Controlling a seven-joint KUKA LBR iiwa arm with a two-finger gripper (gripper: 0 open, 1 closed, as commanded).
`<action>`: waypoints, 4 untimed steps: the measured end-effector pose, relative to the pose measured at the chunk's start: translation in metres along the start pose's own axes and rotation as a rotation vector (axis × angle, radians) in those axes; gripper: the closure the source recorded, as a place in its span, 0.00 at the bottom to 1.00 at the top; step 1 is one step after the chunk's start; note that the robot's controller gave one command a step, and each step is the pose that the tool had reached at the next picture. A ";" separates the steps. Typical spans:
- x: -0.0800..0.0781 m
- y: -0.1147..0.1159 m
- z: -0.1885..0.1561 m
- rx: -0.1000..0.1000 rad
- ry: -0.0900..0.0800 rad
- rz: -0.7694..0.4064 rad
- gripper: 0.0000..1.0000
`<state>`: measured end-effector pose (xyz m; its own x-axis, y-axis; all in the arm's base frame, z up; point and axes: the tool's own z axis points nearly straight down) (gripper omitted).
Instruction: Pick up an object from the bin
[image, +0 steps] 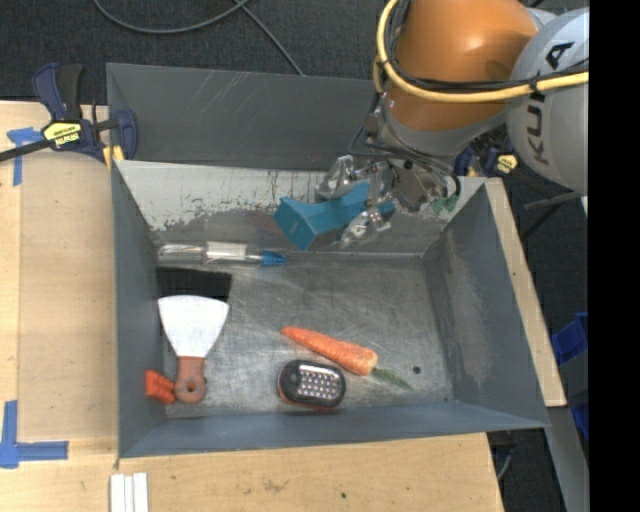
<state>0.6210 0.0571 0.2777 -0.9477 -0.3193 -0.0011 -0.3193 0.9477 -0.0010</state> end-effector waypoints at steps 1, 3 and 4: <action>-0.001 0.000 -0.002 0.001 -0.004 0.000 1.00; 0.042 0.019 -0.036 -0.001 -0.003 -0.206 0.00; 0.041 0.020 -0.036 0.000 -0.004 -0.210 0.00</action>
Offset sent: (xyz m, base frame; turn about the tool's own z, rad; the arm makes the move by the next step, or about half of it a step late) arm -0.0471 0.0051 0.0347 -0.2120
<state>0.5758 0.0629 0.3140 -0.8600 -0.5102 -0.0051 -0.5102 0.8601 -0.0018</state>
